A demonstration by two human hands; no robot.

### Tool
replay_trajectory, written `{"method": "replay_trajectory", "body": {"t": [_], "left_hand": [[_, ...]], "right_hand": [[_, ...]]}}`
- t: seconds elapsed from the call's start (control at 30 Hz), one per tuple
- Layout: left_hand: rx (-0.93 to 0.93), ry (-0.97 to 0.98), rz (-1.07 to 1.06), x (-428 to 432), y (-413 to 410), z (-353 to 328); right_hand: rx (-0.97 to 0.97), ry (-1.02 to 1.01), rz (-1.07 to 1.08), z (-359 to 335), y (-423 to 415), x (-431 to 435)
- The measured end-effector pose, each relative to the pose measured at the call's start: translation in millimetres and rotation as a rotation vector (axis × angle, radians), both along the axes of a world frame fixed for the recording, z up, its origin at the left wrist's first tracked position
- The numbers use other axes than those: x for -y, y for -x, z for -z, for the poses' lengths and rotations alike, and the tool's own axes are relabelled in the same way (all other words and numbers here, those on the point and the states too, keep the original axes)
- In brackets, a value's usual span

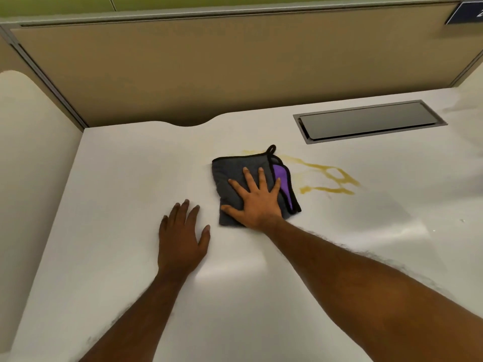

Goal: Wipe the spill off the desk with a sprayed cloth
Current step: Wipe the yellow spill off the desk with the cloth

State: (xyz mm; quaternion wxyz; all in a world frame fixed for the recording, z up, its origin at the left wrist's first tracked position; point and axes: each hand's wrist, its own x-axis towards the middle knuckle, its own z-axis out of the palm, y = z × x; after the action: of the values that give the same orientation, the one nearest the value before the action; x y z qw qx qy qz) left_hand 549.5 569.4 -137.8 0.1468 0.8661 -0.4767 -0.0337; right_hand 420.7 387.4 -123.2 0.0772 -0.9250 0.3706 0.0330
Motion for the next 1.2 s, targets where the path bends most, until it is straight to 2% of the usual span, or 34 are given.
{"method": "replay_trajectory", "body": {"t": [0.07,0.13,0.27,0.33,0.4,0.5,0.57,0.73,0.8,0.9,1.0,1.07,1.17,1.2], "left_hand": [[-0.015,-0.006,-0.012,3,3,3],[-0.010,-0.001,-0.022,1,6,5],[0.005,0.015,-0.024,4,11,3],[0.012,0.005,-0.028,5,11,4],[0.019,-0.003,-0.034,4,10,6],[0.022,0.000,-0.037,5,9,4],[0.008,0.006,-0.037,6,7,2],[-0.028,-0.010,-0.006,14,1,2],[-0.025,-0.020,0.012,26,-7,3],[-0.029,-0.014,0.040,41,-18,4],[-0.002,0.000,0.034,45,-13,5],[0.005,0.004,0.025,44,-11,5],[-0.003,0.014,0.018,45,-13,5],[-0.007,0.016,0.018,46,-13,5]], "right_hand": [[0.030,0.008,-0.110,2,14,0],[0.063,0.010,-0.109,4,31,12],[0.036,-0.004,0.179,0,47,48],[0.005,-0.008,0.223,-2,36,47],[-0.006,-0.013,0.170,-2,24,29],[-0.007,-0.009,-0.026,1,22,11],[0.040,-0.006,-0.059,0,33,19],[0.064,0.003,0.314,0,45,43],[0.020,-0.013,0.352,-3,31,40],[-0.029,-0.009,0.152,-3,20,37],[0.023,0.004,0.009,-1,29,56],[0.073,0.010,0.133,-1,25,67],[0.058,-0.029,0.430,0,-7,63],[0.043,-0.038,0.449,-1,-19,57]]}}
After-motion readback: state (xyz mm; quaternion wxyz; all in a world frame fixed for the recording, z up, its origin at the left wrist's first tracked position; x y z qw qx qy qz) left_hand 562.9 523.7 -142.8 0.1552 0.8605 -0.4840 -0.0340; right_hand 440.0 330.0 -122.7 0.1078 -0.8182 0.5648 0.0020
